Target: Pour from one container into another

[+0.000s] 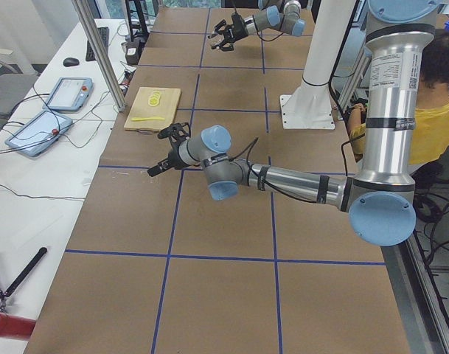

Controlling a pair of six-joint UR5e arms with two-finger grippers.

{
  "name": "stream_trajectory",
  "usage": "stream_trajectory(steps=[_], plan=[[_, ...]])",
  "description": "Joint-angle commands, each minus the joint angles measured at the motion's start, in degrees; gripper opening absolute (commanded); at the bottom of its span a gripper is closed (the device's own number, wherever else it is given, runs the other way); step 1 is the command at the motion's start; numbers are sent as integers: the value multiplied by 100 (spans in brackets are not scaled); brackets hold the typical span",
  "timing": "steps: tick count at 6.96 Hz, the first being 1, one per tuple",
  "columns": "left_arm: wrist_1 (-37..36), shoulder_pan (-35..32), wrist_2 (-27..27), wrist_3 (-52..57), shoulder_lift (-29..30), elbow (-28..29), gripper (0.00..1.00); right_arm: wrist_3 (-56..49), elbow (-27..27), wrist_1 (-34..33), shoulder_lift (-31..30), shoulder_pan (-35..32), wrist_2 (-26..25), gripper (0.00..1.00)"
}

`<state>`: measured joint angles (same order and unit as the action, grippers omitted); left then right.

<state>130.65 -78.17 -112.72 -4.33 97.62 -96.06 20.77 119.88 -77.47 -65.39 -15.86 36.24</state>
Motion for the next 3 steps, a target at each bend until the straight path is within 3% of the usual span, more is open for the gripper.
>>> stream_trajectory(steps=[1, 2, 3], plan=[[-2131, -689, 91, 196, 494, 157, 100, 6, 0, 4, -35, 3, -3, 0], [-3080, -761, 93, 231, 564, 184, 100, 6, 0, 4, -36, 3, -3, 0], [-3576, -796, 58, 275, 582, 202, 100, 6, 9, 4, -53, 3, -3, 0]])
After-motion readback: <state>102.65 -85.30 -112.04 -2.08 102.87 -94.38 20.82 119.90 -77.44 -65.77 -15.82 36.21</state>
